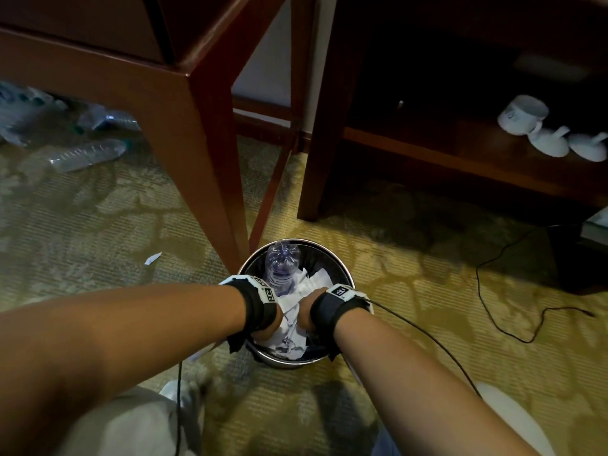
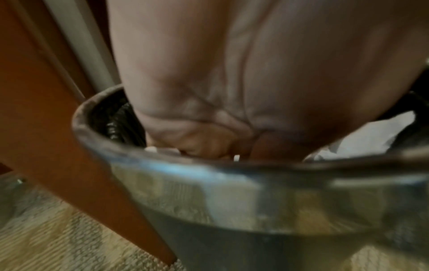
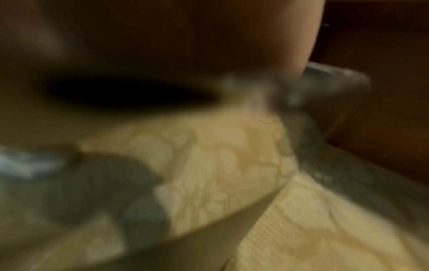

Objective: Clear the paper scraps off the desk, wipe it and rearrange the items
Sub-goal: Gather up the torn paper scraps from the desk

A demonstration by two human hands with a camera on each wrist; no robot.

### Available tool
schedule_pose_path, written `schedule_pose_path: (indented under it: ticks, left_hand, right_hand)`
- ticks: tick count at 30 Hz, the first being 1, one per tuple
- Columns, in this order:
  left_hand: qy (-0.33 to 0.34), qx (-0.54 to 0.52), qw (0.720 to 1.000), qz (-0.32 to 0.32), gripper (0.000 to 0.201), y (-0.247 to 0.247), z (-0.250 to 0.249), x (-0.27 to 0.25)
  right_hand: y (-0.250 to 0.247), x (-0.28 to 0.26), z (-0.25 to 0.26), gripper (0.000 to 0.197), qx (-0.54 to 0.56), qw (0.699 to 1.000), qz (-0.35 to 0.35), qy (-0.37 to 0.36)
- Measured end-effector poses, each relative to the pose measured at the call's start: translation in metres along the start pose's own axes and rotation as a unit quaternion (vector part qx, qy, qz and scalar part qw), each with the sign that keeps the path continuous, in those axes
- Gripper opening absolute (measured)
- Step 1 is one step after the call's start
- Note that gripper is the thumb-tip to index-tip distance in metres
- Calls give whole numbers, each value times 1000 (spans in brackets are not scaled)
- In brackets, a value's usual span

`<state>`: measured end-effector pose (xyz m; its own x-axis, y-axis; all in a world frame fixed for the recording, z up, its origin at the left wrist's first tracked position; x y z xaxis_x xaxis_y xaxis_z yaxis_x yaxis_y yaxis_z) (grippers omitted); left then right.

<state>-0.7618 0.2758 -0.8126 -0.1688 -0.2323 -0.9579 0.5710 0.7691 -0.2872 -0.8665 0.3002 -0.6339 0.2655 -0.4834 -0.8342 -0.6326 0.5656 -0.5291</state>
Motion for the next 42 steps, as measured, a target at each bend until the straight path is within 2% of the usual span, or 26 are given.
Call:
schedule_pose_path:
  ticks: [4, 6, 9, 13, 16, 20, 23, 26, 31, 36, 39, 42]
  left_hand:
    - [-6, -3, 994, -105, 17, -29, -13, -149]
    - [15, -41, 990, -131, 22, -41, -18, -189]
    - [9, -69, 984, -161, 35, -56, -16, -220]
    - [6, -71, 983, -170, 18, -77, -20, -234]
    - [5, -82, 971, -224, 15, -96, -23, -244]
    - [9, -161, 943, -292, 14, -94, -20, -272]
    - [2, -222, 936, -272, 30, -85, -23, -315]
    - [-12, -244, 936, -255, 44, -87, -30, -385]
    - [-28, -304, 914, -267, 41, -105, -40, -524]
    - [-41, -334, 894, -294, 37, -133, -47, -674]
    - [-36, -357, 880, -312, 37, -150, -42, -747]
    - [-41, -373, 864, -335, 38, -160, -28, -798]
  right_hand:
    - [-1, -9, -9, 41, 32, 999, -26, 7]
    - [-3, -16, -17, 38, 69, 996, -48, 31]
    - [-6, -26, -35, 38, 132, 984, -105, 61]
    - [-14, -47, -55, 43, 183, 967, -175, 41]
    - [-13, -55, -61, 43, 218, 959, -176, 40]
    - [-9, -87, -52, 45, 263, 951, -157, 41]
    - [-19, -138, -48, 41, 294, 943, -145, 50]
    - [-46, -213, -60, 35, 320, 934, -144, 67]
    - [-111, -359, -89, 39, 360, 917, -142, 93]
    - [-183, -490, -116, 37, 343, 923, -149, 92]
    - [-229, -553, -130, 39, 323, 928, -156, 100]
    - [-274, -591, -142, 40, 297, 933, -178, 100]
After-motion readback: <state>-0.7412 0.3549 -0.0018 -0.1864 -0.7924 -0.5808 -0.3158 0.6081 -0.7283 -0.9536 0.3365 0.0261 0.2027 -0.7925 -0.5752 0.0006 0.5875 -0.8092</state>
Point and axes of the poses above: each hand's wrist, its own x-axis towards the middle knuckle, its own y-axis out of the palm, z = x × y, the point moved 2 cm from there along x, towards the middle knuckle, and after that the axes turned 12 degrees about -x, right-handed, at the moved point
